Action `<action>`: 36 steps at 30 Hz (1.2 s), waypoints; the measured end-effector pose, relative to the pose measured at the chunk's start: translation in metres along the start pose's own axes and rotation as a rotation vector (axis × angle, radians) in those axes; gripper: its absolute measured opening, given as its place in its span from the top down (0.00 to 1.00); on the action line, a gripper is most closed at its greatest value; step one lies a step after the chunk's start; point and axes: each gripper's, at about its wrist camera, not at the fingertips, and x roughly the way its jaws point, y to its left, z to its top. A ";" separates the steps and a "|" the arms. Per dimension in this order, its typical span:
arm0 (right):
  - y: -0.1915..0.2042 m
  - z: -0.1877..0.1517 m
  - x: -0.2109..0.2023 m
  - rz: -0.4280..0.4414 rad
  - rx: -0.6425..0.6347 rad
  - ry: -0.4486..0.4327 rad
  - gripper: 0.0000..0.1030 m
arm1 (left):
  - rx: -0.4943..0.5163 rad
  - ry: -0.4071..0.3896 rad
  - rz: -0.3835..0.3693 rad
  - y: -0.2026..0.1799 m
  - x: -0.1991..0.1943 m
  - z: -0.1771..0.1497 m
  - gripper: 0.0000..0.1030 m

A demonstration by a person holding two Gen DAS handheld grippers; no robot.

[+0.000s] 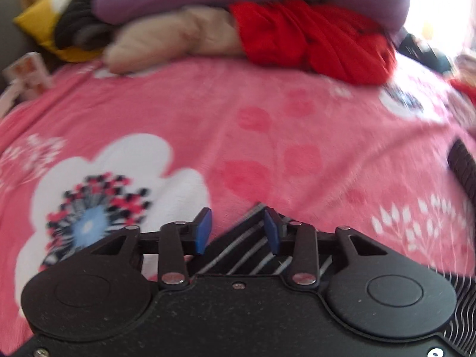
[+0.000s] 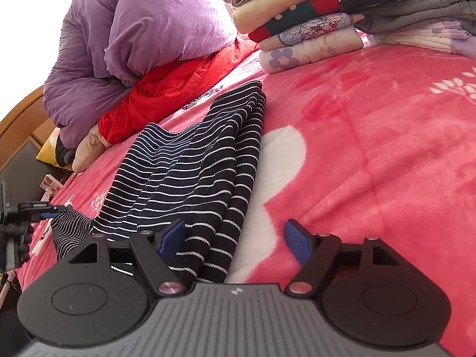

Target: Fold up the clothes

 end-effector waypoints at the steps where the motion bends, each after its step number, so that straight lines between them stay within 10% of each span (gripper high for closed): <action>1: 0.000 0.000 0.000 0.000 -0.003 0.001 0.27 | 0.006 -0.001 -0.014 0.000 -0.001 0.000 0.78; 4: 0.001 -0.001 0.001 0.001 -0.010 0.003 0.26 | 0.025 -0.006 -0.057 0.000 -0.004 0.000 0.96; 11: 0.002 -0.001 0.002 0.004 -0.013 0.005 0.25 | -0.036 -0.074 -0.050 0.010 -0.019 -0.001 0.97; 22: 0.001 0.000 0.003 0.004 -0.018 0.005 0.24 | 0.021 0.038 -0.086 0.006 0.001 0.010 0.70; 24: 0.002 -0.001 0.003 0.004 -0.021 0.005 0.24 | 0.085 0.031 -0.105 -0.002 0.002 0.007 0.98; 27: 0.002 -0.001 0.003 0.005 -0.022 0.005 0.23 | -0.055 -0.192 -0.111 0.012 -0.023 0.004 0.99; 30: 0.002 -0.001 0.003 0.005 -0.023 0.005 0.23 | -0.045 -0.129 -0.041 0.009 -0.001 -0.007 0.98; 36: 0.003 -0.002 0.003 0.004 -0.029 0.005 0.22 | -0.063 -0.168 0.010 0.005 -0.013 -0.015 0.74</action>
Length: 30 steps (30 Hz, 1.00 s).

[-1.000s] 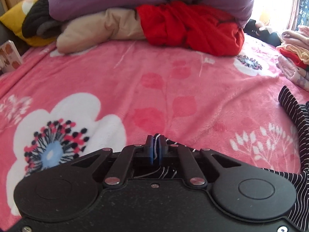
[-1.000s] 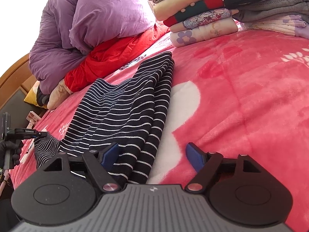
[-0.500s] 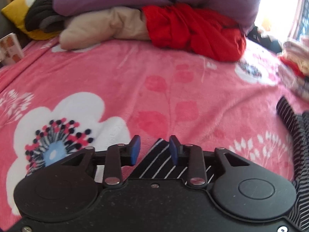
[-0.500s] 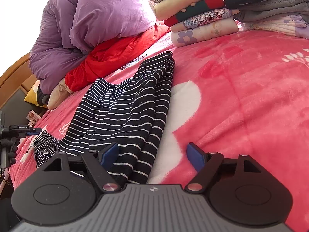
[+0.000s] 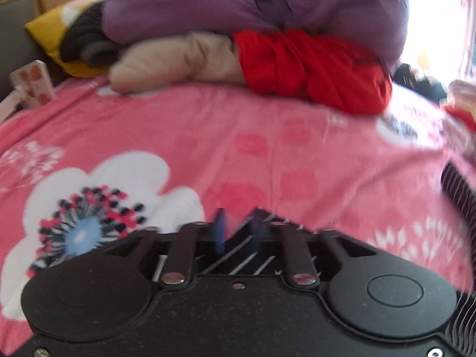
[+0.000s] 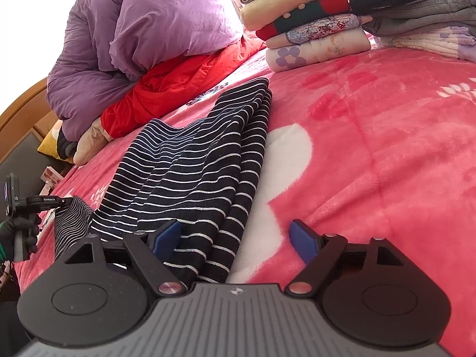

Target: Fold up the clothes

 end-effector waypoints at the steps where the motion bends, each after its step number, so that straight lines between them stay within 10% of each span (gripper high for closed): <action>1: 0.000 0.000 0.000 -0.001 0.001 0.000 0.22 | 0.007 -0.013 0.003 -0.002 -0.007 0.001 0.74; 14: 0.002 0.002 -0.005 0.000 0.026 -0.017 0.23 | 0.041 0.059 -0.343 -0.130 -0.045 0.018 0.57; 22: 0.000 0.005 -0.006 0.009 0.041 -0.017 0.23 | 0.223 0.095 -0.610 -0.249 -0.029 -0.006 0.72; 27: -0.001 0.006 -0.007 0.018 0.052 -0.011 0.23 | 0.118 0.194 -0.340 -0.234 0.028 -0.018 0.81; 30: -0.002 0.007 -0.007 0.021 0.058 -0.010 0.23 | 0.085 0.121 -0.384 -0.228 0.016 -0.005 0.81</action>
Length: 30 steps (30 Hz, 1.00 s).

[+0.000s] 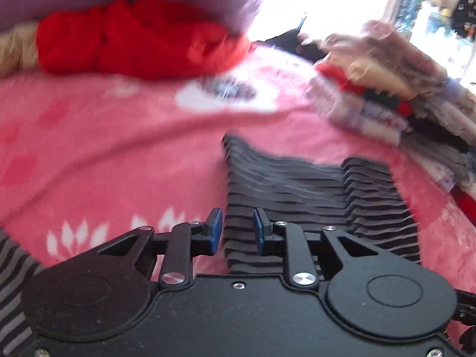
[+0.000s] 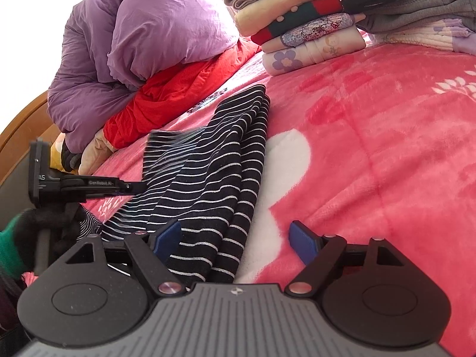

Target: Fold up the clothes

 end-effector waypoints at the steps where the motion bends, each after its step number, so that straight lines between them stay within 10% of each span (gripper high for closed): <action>1: 0.000 0.000 0.000 0.001 0.002 -0.001 0.23 | 0.014 -0.006 -0.013 -0.003 0.000 0.004 0.81; 6: 0.003 0.000 0.002 -0.007 -0.012 -0.005 0.23 | 0.051 0.008 -0.043 -0.011 0.033 0.025 0.81; 10: 0.006 0.000 -0.001 -0.022 -0.041 -0.024 0.26 | -0.020 0.098 0.089 0.011 0.063 0.025 0.74; 22: 0.003 0.003 0.000 -0.013 -0.050 -0.037 0.32 | -0.135 -0.069 -0.091 0.001 -0.075 -0.039 0.66; 30: 0.008 0.000 0.000 -0.008 -0.076 -0.033 0.37 | -0.111 0.070 -0.084 -0.004 -0.058 -0.089 0.74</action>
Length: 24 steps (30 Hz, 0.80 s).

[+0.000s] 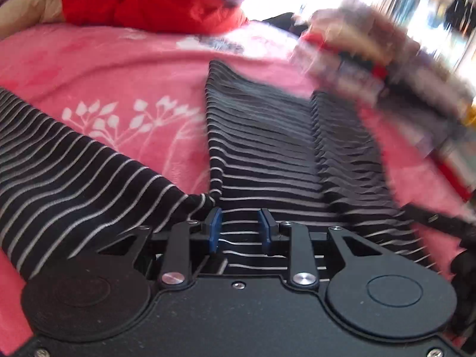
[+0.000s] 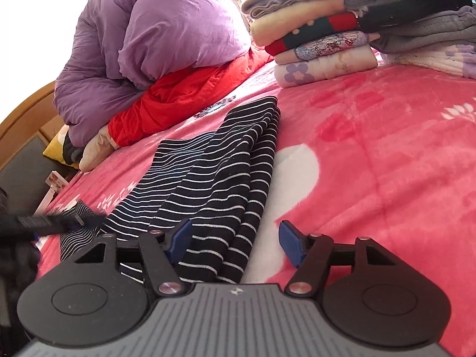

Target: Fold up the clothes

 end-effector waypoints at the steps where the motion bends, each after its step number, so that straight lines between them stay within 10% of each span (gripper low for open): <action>1: -0.001 0.000 -0.001 -0.001 0.006 0.000 0.38 | -0.016 -0.013 -0.041 0.001 -0.004 0.002 0.73; 24: -0.028 0.123 0.095 -0.084 0.119 0.037 0.53 | -0.084 -0.103 -0.142 0.015 -0.006 0.017 0.56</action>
